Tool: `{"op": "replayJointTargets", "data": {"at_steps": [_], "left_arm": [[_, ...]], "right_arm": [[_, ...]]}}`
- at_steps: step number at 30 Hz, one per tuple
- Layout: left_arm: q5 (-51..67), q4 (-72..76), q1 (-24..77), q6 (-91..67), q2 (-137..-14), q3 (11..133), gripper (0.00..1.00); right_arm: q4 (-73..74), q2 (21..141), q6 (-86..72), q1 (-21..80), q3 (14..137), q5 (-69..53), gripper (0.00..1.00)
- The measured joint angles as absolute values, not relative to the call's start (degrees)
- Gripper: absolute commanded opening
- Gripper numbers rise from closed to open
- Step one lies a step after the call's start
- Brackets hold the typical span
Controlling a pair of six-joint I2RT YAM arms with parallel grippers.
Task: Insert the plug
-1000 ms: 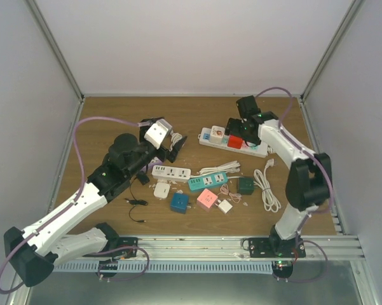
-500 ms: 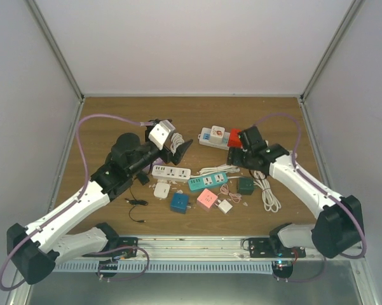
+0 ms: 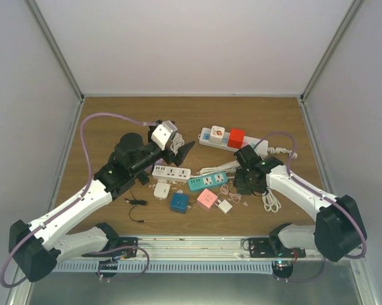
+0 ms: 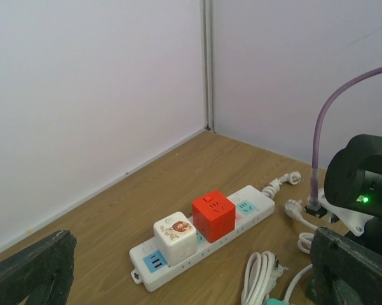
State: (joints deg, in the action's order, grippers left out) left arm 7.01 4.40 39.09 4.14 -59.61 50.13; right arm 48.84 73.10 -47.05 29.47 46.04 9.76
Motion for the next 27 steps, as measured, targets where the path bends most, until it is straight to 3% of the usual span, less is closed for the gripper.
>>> {"op": "replayJointTargets", "data": {"at_steps": [6,24,26,27], "left_arm": [[6.7,5.3,39.1,4.0,-59.6,50.0,0.99],[6.6,5.3,39.1,3.6,-60.0,49.9,0.99],[6.6,5.3,39.1,3.6,-60.0,49.9,0.99],[6.7,5.3,39.1,3.6,-60.0,49.9,0.99]], "right_arm": [[48.1,75.3,-46.9,29.5,45.7,9.1,0.64],[45.5,78.7,-45.7,29.6,46.1,10.1,0.68],[45.6,79.5,-45.5,29.6,46.0,10.6,0.64],[45.6,79.5,-45.4,29.6,46.0,10.7,0.57]]}}
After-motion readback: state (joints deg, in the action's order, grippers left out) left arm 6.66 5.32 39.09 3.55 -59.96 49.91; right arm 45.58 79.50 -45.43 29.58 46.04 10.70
